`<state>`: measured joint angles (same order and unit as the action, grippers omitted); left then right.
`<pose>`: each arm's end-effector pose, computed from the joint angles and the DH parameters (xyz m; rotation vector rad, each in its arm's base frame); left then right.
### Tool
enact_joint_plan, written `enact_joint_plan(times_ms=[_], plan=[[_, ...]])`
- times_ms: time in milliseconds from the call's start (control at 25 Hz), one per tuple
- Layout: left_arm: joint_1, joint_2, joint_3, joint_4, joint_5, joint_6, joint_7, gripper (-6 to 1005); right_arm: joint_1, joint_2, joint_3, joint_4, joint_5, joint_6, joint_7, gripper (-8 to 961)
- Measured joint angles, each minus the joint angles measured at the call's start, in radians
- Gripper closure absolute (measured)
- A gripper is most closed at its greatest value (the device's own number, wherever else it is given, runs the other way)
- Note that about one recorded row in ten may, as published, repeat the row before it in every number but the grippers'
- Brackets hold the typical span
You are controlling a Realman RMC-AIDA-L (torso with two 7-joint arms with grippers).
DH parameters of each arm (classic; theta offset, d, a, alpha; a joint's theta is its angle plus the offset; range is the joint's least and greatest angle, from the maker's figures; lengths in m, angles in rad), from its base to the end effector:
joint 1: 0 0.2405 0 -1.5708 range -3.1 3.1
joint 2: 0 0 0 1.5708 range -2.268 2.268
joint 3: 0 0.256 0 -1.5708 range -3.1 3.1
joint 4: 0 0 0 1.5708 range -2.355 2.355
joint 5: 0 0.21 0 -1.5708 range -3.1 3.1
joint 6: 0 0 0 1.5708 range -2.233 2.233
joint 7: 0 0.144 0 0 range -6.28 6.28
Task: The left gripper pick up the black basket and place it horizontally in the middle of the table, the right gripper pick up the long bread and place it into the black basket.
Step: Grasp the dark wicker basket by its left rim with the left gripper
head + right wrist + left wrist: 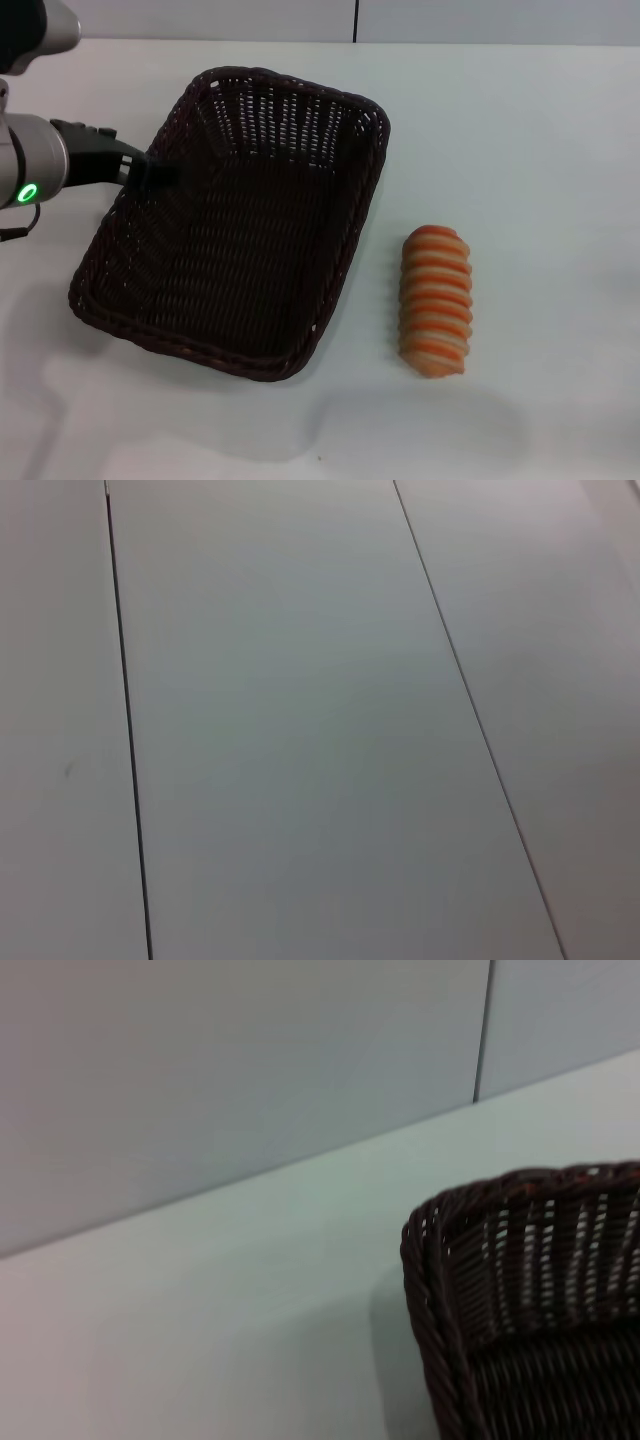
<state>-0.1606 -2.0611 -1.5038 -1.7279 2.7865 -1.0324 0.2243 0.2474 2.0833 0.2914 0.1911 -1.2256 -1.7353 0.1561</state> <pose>-0.2076 0.3324 0.0315 -2.0780 -0.8955 0.0944 0.3718 0.2225 0.0641 -0.8798 0.4360 0.8129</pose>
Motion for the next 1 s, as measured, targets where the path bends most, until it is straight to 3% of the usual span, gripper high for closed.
enact_joint_plan(times_ms=[640, 720, 1000], plan=[[-0.068, 0.0, -0.01, 0.091, 0.003, -0.063, 0.035, 310, 0.008, -0.002, 0.0, -0.004, 0.0, 0.008, -0.001, 159], [-0.115, 0.0, -0.031, 0.131, -0.007, -0.116, 0.055, 313, 0.009, -0.002, 0.0, -0.004, 0.0, 0.008, -0.001, 159], [-0.124, -0.001, -0.034, 0.1, -0.01, -0.129, 0.113, 590, 0.013, -0.003, 0.0, -0.007, 0.0, 0.008, -0.001, 159]])
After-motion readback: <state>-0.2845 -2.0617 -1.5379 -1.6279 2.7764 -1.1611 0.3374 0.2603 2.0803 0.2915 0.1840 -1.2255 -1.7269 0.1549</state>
